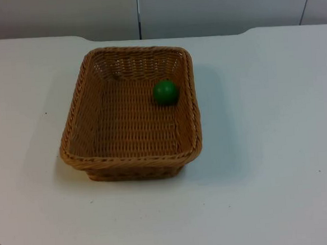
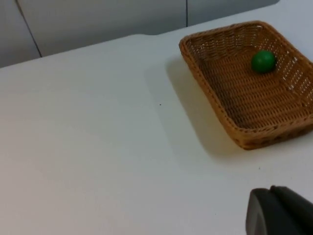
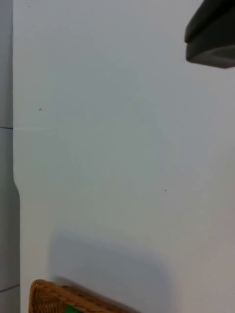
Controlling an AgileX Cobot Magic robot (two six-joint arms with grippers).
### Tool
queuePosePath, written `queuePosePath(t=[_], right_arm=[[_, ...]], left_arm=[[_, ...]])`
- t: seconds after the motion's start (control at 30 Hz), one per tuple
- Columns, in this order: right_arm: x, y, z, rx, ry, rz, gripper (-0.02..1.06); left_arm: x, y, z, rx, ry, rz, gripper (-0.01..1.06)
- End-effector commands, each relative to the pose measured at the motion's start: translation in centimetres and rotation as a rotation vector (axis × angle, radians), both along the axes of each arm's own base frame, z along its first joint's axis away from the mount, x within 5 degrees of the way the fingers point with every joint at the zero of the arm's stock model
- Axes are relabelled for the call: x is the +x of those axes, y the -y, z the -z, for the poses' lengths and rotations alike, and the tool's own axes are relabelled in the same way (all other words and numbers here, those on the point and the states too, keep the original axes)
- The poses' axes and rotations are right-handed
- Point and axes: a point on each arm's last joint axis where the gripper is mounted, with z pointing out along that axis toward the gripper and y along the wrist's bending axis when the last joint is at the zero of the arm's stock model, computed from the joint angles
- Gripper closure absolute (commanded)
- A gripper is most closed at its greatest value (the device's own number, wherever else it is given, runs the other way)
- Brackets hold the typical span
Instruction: Pick up the basket with the left hand and place the ball into the basket with the right hand.
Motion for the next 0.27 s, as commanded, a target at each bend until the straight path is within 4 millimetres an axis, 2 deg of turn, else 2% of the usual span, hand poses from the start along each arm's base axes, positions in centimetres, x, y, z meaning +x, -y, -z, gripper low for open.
queuePosePath(t=[0.0, 0.23], right_arm=[[0.06, -0.02, 0.05, 0.004, 0.011, 0.013, 1.05], [0.11, -0.11, 0.05, 0.006, 0.012, 0.093, 1.05]], left_arm=[[-0.08, -0.02, 0.17, -0.007, -0.007, 0.002, 1.05], [0.00, 0.00, 0.55, -0.003, -0.029, 0.003, 1.05]])
